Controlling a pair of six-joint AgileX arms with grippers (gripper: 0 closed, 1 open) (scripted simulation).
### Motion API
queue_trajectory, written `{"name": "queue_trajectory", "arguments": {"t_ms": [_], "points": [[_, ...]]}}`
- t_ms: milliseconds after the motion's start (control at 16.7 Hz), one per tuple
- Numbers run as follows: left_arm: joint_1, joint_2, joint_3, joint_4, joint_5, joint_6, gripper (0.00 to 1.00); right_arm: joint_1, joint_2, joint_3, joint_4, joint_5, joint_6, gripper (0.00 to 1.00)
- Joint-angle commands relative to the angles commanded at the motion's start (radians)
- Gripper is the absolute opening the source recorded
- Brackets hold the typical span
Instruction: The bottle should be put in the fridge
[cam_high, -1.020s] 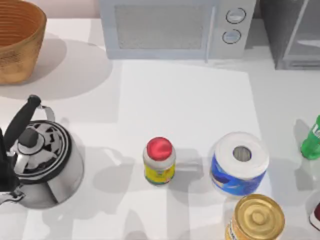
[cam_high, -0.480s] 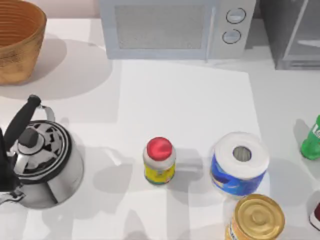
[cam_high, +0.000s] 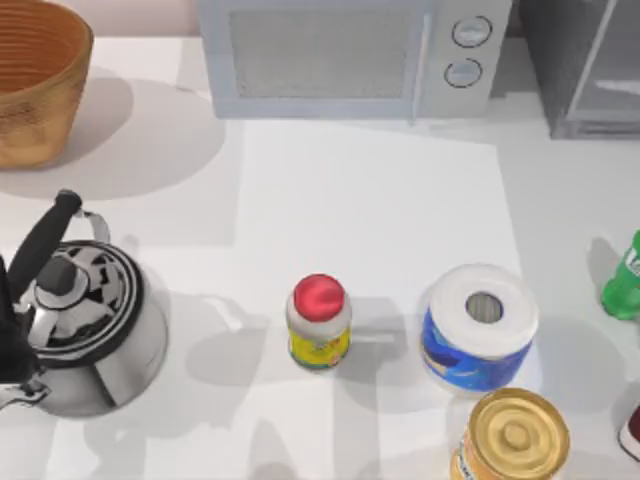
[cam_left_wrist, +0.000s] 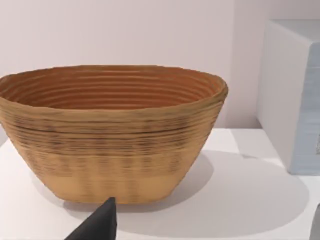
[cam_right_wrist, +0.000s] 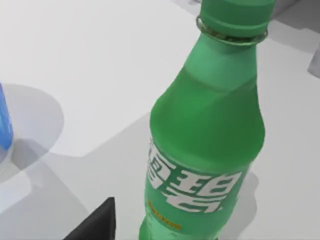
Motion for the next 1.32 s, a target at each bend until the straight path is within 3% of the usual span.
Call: {"name": "queue_trajectory", "arguments": {"t_ms": [240,600,900,1320], "points": [[0.0,0.0,0.0,0.0,0.0,0.0,1.0,-0.014,0.12,-0.007,0.048,-0.115,-0.007,1.0],[0.0,0.0,0.0,0.0,0.0,0.0,1.0,-0.009,0.121,-0.008,0.05,-0.117,-0.005,1.0],[0.0,0.0,0.0,0.0,0.0,0.0,1.0,0.047,0.144,0.01,0.15,-0.075,0.097,1.0],[0.0,0.0,0.0,0.0,0.0,0.0,1.0,0.184,0.287,0.017,0.437,0.036,0.273,1.0]]}}
